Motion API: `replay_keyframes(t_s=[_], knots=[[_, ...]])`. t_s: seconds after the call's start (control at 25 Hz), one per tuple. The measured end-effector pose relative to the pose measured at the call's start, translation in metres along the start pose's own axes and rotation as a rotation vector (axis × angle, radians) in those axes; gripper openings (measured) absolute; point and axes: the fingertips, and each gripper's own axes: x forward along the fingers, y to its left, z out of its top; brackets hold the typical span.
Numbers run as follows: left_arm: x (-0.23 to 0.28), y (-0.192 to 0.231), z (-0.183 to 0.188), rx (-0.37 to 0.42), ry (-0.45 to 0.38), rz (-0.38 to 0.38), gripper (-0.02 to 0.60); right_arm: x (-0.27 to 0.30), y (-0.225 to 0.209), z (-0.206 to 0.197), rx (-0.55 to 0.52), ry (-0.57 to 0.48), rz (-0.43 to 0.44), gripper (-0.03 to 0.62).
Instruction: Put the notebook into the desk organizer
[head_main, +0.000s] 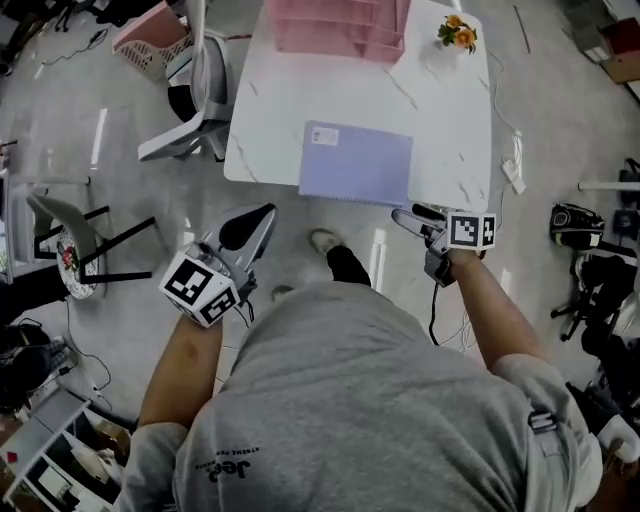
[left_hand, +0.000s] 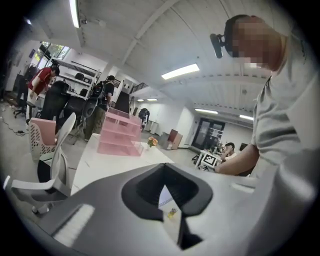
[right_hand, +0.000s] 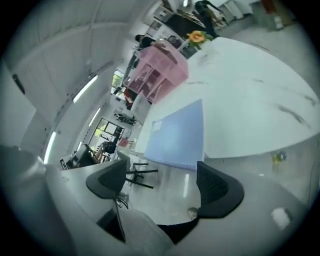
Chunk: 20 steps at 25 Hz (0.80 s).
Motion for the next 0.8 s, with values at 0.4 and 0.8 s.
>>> replay_keyframes(t_s=[0.4,0.8], knots=[[0.026,-0.001,-0.024,-0.03,0.09,-0.011,0.058,0.048,-0.07,-0.012,0.279,0.055,0.078,0.42],[0.02,0.021,-0.034,-0.074,0.1,0.036,0.058,0.087,-0.062,-0.009,0.362,0.097,0.225,0.406]])
